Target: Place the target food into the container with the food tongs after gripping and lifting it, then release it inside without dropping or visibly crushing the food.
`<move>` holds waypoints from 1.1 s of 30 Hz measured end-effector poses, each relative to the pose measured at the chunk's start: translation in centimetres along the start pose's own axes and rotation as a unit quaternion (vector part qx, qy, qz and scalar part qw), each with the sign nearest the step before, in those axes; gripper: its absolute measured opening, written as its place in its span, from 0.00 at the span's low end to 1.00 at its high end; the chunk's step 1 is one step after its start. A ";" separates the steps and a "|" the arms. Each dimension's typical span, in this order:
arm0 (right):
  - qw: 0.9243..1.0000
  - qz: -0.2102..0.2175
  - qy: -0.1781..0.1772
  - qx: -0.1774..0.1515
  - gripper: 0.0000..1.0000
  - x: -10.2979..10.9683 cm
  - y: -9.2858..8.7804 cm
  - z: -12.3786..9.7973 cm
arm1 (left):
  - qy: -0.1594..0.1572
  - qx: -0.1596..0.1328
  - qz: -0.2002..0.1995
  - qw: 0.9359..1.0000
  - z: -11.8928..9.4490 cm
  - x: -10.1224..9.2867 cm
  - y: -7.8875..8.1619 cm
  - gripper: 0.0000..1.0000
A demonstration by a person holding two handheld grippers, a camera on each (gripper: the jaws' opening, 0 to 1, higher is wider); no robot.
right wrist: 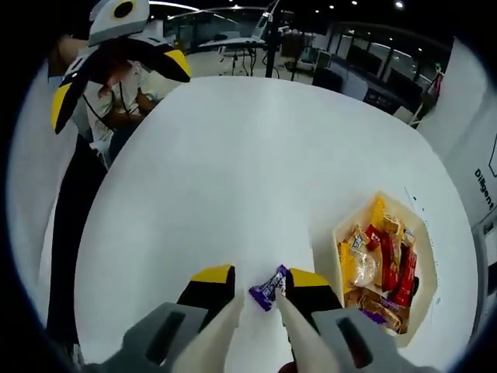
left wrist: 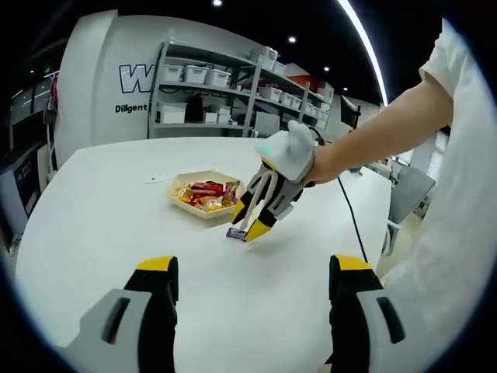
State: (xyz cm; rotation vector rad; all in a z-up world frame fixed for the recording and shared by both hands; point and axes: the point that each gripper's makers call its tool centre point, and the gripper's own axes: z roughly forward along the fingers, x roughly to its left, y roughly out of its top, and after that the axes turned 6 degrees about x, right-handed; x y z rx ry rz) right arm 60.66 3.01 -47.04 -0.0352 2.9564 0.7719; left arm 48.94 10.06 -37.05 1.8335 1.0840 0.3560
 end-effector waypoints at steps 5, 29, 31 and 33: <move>0.999 0.049 -0.022 0.002 0.20 -0.9 -0.1 -0.1 | -0.001 -0.001 0.000 1.000 0.0 -0.2 0.1 0.77; 0.984 0.171 -0.047 0.002 0.22 -2.2 -0.3 1.2 | 0.000 -0.004 -0.004 1.000 -0.2 0.0 -0.3 0.77; 0.984 0.170 -0.045 0.012 0.22 -2.1 -0.7 1.5 | 0.000 -0.004 -0.004 1.000 -0.2 0.0 -0.2 0.76; 0.983 0.177 -0.045 0.009 0.22 -2.1 -0.6 1.4 | 0.000 -0.005 -0.005 1.000 -0.2 -0.1 0.0 0.76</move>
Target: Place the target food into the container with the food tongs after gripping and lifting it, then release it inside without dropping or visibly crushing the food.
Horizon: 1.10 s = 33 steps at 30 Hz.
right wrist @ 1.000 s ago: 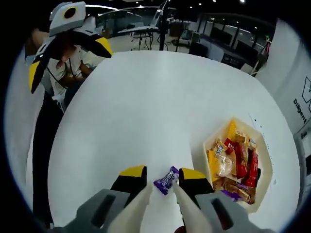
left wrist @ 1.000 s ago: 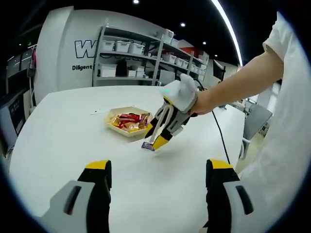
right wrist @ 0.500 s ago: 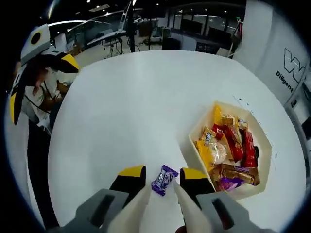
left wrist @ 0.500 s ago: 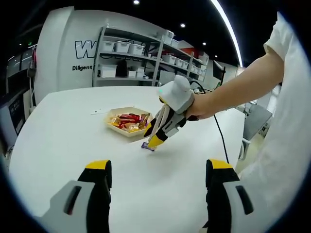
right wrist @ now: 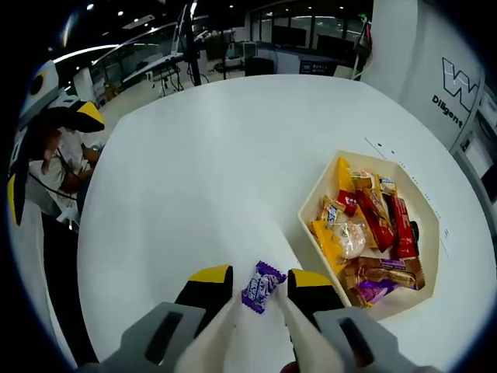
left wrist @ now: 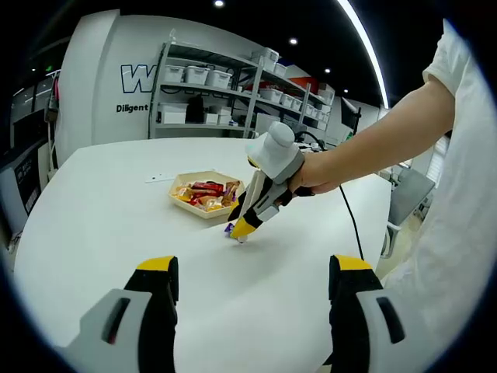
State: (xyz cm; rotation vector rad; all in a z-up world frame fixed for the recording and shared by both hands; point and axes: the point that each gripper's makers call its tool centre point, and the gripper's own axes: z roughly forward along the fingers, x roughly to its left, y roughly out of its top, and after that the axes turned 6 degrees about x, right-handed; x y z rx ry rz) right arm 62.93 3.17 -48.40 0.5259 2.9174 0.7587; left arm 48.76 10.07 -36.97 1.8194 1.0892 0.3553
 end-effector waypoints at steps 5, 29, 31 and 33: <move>1.000 -0.022 0.004 -0.001 0.19 0.3 0.2 0.0 | 0.000 0.001 -0.001 1.000 0.0 -0.1 0.1 0.76; 0.998 -0.053 0.017 -0.023 0.14 -0.3 0.5 -2.5 | -0.009 0.002 0.006 1.000 0.6 -0.3 0.7 0.75; 0.998 -0.051 0.015 -0.026 0.14 -0.5 0.7 -2.9 | -0.010 0.002 0.007 1.000 0.7 -0.4 0.7 0.75; 0.998 -0.051 0.013 -0.029 0.14 -0.5 0.8 -3.2 | -0.012 0.001 0.008 1.000 0.7 -0.5 0.9 0.75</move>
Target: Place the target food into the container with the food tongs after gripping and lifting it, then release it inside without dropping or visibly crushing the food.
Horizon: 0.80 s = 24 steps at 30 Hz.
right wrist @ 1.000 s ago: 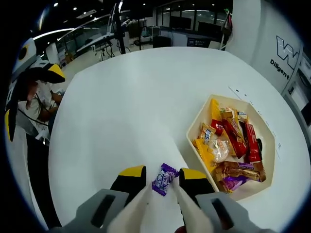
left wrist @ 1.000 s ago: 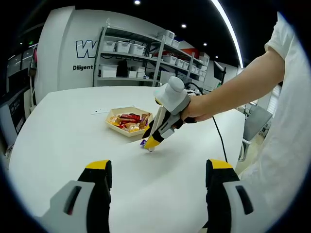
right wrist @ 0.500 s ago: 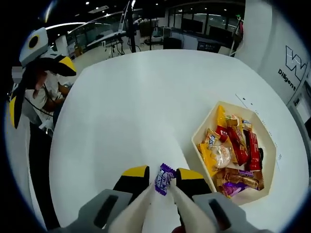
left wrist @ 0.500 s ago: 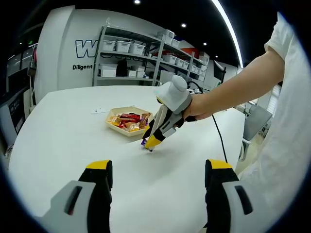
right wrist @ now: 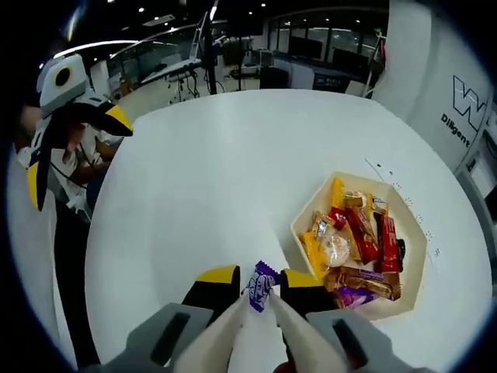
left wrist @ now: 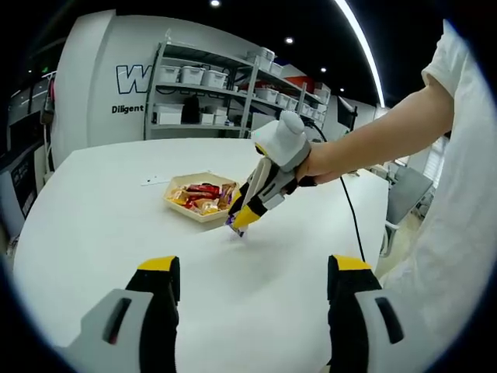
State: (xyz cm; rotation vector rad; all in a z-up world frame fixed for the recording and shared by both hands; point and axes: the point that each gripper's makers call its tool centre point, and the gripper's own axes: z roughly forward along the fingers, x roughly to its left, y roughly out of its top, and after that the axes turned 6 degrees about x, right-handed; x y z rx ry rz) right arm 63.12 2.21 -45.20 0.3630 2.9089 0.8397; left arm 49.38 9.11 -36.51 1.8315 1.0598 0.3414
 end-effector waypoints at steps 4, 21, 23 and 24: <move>1.000 -0.002 -0.005 -0.008 0.14 -0.3 0.6 -0.9 | -0.001 -0.002 0.001 1.000 0.1 0.0 0.1 0.75; 0.999 0.007 -0.024 -0.020 0.17 -2.4 0.5 -2.5 | -0.001 -0.006 -0.001 1.000 -0.1 -0.2 0.0 0.75; 1.000 0.002 -0.022 -0.010 0.17 -2.1 -0.2 -2.0 | -0.001 -0.005 -0.002 1.000 -0.1 -0.2 -0.2 0.75; 1.000 -0.005 -0.022 -0.008 0.18 -2.0 -0.4 -1.8 | -0.001 -0.005 -0.002 1.000 -0.1 -0.2 -0.2 0.75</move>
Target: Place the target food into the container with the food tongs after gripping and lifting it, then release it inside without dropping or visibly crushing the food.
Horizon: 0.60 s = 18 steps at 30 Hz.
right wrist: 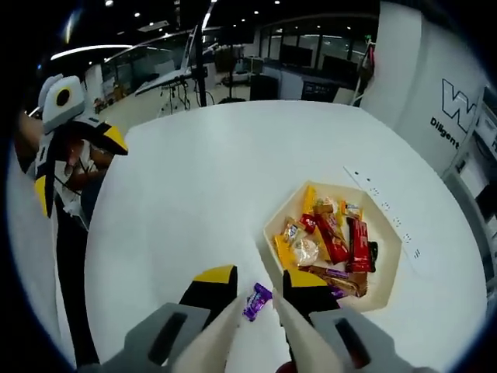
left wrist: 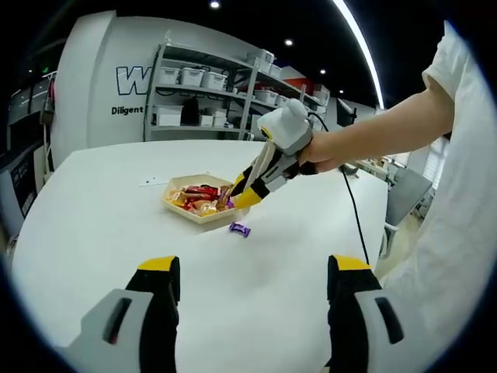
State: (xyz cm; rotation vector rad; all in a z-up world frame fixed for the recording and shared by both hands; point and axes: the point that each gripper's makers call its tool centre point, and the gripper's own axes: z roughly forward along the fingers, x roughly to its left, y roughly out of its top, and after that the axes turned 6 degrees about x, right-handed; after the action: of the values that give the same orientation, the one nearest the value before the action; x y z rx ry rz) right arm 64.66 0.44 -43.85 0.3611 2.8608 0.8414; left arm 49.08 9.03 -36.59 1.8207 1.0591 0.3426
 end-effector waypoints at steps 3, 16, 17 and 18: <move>1.000 0.010 -0.001 0.009 0.19 -0.1 -0.7 0.7 | 0.000 0.001 -0.002 1.000 0.0 -0.1 -0.1 0.75; 0.998 0.050 -0.022 0.023 0.21 -0.1 -2.1 2.5 | 0.006 0.006 -0.004 1.000 -0.2 0.7 -0.5 0.75; 0.998 0.051 -0.025 0.026 0.21 -0.2 -2.2 2.6 | 0.006 0.006 -0.004 1.000 -0.2 0.7 -0.5 0.75; 0.998 0.056 -0.025 0.025 0.21 -0.2 -2.2 2.6 | 0.007 0.006 -0.005 1.000 -0.2 0.7 -0.6 0.75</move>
State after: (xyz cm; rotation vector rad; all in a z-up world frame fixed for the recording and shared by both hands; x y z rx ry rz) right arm 64.99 -0.05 -47.21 0.5464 2.8417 0.7679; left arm 49.10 9.79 -37.17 1.8260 1.0809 0.3432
